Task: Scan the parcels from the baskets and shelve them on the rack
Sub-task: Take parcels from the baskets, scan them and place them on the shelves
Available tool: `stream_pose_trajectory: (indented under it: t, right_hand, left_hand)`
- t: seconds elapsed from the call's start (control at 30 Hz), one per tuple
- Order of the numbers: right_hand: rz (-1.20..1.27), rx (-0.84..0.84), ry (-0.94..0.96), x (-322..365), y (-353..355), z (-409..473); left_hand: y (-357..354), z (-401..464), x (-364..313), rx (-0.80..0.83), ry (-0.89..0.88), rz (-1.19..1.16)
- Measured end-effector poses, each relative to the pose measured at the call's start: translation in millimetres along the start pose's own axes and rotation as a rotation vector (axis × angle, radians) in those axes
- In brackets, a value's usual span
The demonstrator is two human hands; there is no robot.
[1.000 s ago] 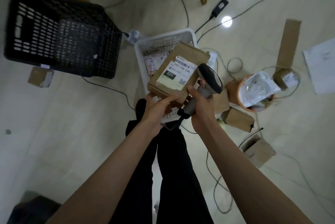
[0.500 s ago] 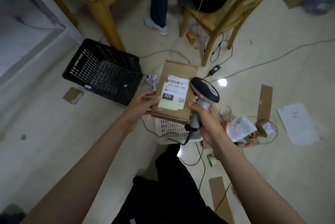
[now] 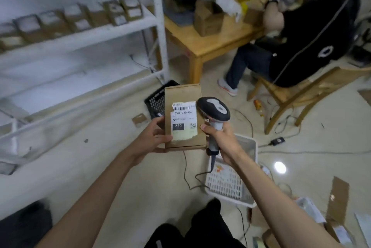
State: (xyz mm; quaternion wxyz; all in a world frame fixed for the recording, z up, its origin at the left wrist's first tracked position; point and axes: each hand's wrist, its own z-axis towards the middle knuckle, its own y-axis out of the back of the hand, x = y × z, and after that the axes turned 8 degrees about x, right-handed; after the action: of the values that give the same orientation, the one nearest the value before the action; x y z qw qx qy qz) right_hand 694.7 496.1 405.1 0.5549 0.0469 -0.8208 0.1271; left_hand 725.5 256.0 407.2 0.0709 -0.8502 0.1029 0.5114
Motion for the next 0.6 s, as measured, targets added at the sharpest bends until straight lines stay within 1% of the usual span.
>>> stream_pose_trajectory:
  t: [0.27, 0.43, 0.6]
  right_hand:
    - [-0.098, 0.233, 0.104, 55.0, -128.5, 24.5]
    - [-0.230, 0.358, 0.218, 97.7, -202.9, 44.1]
    - [-0.227, 0.506, 0.286, 130.1, -265.4, 47.8]
  left_hand:
    - [83.3, -101.2, -11.8, -0.380, -0.190, -0.040]
    - [135.0, -150.0, -22.0, -0.656, -0.317, 0.015]
    - [176.3, -183.0, -37.2, -0.903, -0.391, 0.060]
